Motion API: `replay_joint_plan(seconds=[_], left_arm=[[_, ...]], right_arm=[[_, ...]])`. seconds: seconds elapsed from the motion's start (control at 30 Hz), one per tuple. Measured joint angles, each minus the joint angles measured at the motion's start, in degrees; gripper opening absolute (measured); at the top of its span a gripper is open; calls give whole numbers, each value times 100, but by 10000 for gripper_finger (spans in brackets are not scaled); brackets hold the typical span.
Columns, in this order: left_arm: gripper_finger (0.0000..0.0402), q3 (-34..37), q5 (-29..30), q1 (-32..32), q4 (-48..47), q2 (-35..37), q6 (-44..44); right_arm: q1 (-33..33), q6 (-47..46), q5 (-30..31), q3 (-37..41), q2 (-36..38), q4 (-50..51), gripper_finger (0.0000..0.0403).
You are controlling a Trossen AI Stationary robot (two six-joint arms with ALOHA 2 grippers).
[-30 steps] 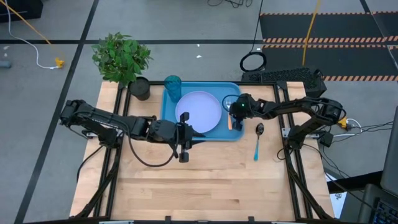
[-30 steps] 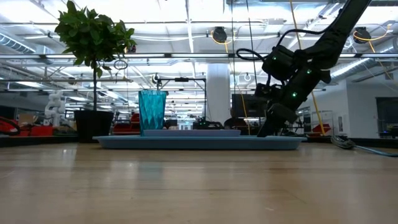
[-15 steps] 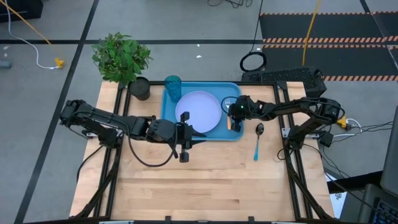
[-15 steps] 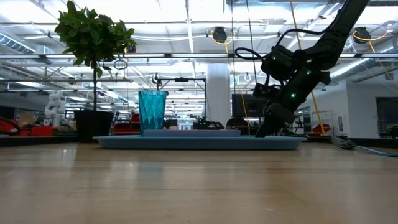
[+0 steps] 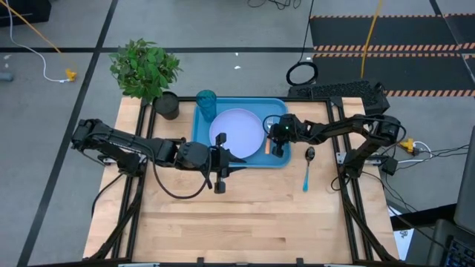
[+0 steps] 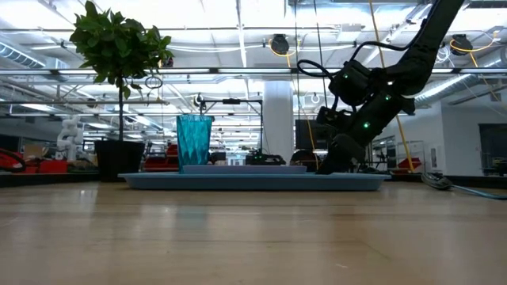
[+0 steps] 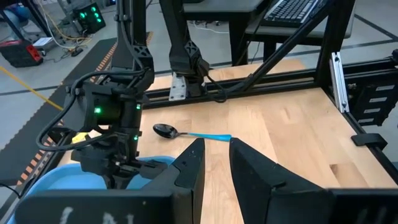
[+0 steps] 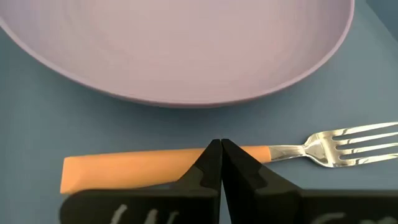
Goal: Pick and place plate/cup/fork/spoon on tray
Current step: Put the orange fork on the blue serving tray to the right of the blue plate
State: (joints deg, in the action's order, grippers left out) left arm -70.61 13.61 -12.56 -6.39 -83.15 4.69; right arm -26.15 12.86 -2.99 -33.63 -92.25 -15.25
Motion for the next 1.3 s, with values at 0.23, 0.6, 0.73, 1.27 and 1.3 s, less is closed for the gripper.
replay_joint_plan(seconds=[0.23,0.6,0.73,1.27,1.3], left_arm=[[77,0,1,0,-3,2,-7],[77,2,0,0,-112,2,-51],[77,2,0,0,-114,2,-79],[76,2,0,-28,-111,2,-240],[77,2,0,-28,-110,2,-236]], right_arm=[[3,-16,-5,15,163,10,0],[-11,53,349,26,722,125,0],[-101,174,544,24,633,83,0],[-389,302,276,15,-123,-585,0],[-389,299,278,15,-163,-626,0]])
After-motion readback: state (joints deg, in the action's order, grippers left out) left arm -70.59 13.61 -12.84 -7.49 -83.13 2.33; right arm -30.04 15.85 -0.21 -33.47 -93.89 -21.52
